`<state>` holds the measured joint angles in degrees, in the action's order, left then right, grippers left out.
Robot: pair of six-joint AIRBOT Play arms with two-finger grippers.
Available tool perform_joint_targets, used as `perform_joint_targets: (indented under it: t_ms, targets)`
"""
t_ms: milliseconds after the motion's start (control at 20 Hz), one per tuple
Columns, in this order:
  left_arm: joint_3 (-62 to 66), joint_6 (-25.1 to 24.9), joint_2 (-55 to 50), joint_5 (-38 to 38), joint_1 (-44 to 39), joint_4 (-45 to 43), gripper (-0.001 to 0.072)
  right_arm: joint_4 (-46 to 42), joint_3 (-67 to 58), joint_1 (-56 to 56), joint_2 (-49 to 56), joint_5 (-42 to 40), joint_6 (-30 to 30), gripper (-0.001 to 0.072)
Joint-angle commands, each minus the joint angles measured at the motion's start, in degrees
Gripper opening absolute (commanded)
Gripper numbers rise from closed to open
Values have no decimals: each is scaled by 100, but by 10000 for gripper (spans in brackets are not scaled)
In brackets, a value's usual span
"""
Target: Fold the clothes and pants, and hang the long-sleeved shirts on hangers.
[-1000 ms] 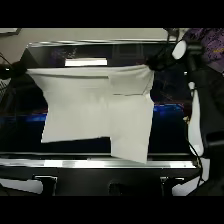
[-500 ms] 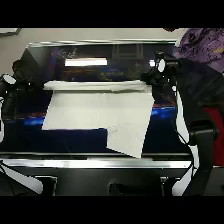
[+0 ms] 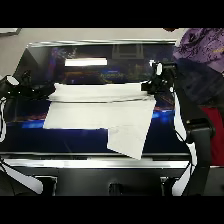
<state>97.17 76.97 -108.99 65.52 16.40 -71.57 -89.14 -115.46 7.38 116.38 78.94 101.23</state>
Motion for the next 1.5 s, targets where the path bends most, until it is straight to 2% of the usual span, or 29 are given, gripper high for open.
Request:
perform_joint_targets:
  t_ms: [0,200,250,300,400,450,500,550,600,700,750,800,900,1000,1100,1250,1450]
  targets:
    - [-2,11,-7,437,-87,24,16,48,2,9,127,221,0,27]
    - [-4,13,-7,544,-190,24,18,66,2,9,216,304,-2,31]
    - [-2,15,-7,560,-201,24,33,83,2,9,227,308,-2,70]
    - [-2,111,-7,564,-214,20,128,138,2,7,232,310,-2,152]
    - [-2,278,-7,560,-214,22,454,348,2,7,229,326,-2,339]
    - [-2,317,-4,562,-214,22,544,507,0,7,227,361,-2,394]
    - [13,315,2,612,-212,22,549,654,0,7,203,393,-2,427]
    - [72,315,7,702,-205,17,579,739,-2,2,125,413,-4,427]
    - [164,317,39,791,-170,17,661,745,-4,0,-2,409,-52,427]
    - [348,317,216,933,22,24,666,748,-4,-125,-426,479,-461,450]
    - [365,354,382,949,203,72,667,813,-4,-247,-656,634,-789,496]
    - [352,363,546,1049,409,155,667,866,2,-446,-890,887,-1110,496]
    - [190,356,879,1263,986,730,665,1810,361,-1097,-1357,1106,-1443,493]
    - [-299,310,1274,1290,1576,1259,664,2863,1475,-1746,-1954,1285,-1862,480]
    - [-1021,251,1670,1193,2070,1574,658,3134,3128,-2138,-2734,1134,-2061,475]
    - [-2146,208,2085,1097,2500,1652,658,3163,5582,-2238,-3952,273,-2210,475]
    - [-2935,9,2133,1252,2566,1655,658,4039,7552,-2234,-4784,-525,-2291,476]
